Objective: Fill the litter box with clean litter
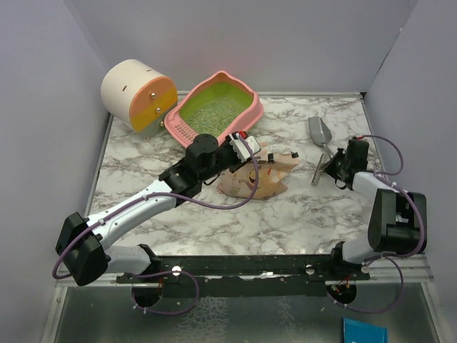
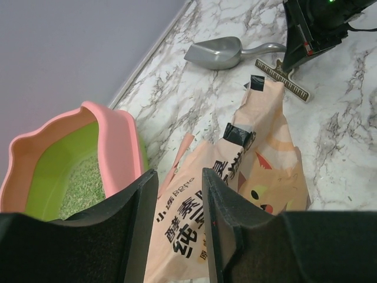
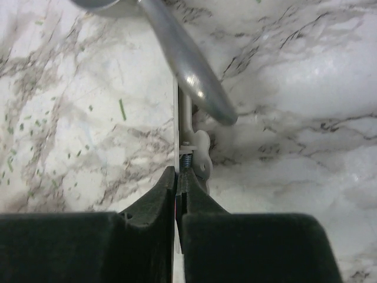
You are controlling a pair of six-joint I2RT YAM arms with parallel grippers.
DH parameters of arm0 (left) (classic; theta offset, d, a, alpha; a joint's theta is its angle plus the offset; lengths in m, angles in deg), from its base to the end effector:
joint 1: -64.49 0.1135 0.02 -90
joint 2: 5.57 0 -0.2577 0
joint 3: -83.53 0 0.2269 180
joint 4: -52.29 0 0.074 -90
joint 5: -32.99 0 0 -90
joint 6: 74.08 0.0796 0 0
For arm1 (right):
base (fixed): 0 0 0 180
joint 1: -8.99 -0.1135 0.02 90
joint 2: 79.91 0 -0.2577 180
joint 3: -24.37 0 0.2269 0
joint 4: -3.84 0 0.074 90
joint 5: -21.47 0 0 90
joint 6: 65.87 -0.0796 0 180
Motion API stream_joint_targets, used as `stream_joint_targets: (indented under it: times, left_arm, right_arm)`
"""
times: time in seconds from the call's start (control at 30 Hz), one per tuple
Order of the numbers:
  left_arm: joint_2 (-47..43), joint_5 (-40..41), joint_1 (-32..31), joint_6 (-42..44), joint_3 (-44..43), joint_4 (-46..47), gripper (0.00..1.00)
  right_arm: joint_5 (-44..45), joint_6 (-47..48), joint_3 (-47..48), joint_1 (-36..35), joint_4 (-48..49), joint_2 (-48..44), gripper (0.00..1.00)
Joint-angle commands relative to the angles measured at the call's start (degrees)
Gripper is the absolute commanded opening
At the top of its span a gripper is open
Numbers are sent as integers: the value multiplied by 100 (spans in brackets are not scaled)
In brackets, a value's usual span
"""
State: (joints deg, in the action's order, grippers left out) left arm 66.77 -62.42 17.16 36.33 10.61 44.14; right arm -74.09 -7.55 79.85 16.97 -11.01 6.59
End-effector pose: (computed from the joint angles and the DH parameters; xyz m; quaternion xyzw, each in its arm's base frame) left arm 0.2118 -0.2408 0.3412 0.4446 0.6066 -0.1877 0.6318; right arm 0.3035 -0.0348 0.1438 0.2969 0.8770 0.1210 0.3580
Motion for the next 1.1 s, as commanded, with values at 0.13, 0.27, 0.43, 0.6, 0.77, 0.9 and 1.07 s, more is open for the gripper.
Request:
stream_joint_targets:
  times: [0.13, 0.27, 0.43, 0.6, 0.77, 0.9, 1.07]
  left_arm:
    - [61, -1169, -2, -249, -307, -402, 86]
    - [47, -1790, 1, -148, -481, -746, 77]
    - [107, -2467, 166, -8, -882, -1463, 49]
    - [342, -3654, 549, -265, -1435, -1905, 28]
    - [575, -4097, 690, -684, -1754, -1972, 60]
    - [768, -4971, 877, -1183, -1890, -1732, 54]
    - [1002, -6058, 1108, -1787, -1974, -1341, 43]
  right_arm:
    - [-2371, 716, -430, 27, -600, -1896, 1]
    - [-3412, 1044, -375, 23, -978, -2750, 1]
    - [-4143, 1731, -124, 20, -1385, -3564, 1]
    - [-5648, 682, -783, 18, 880, -4509, 1]
    - [-6522, 287, -552, -187, 1629, -4528, 1]
    - [-6697, 809, -228, -770, 1276, -4154, 1]
    - [-6629, 1612, 247, -1287, 380, -3764, 1]
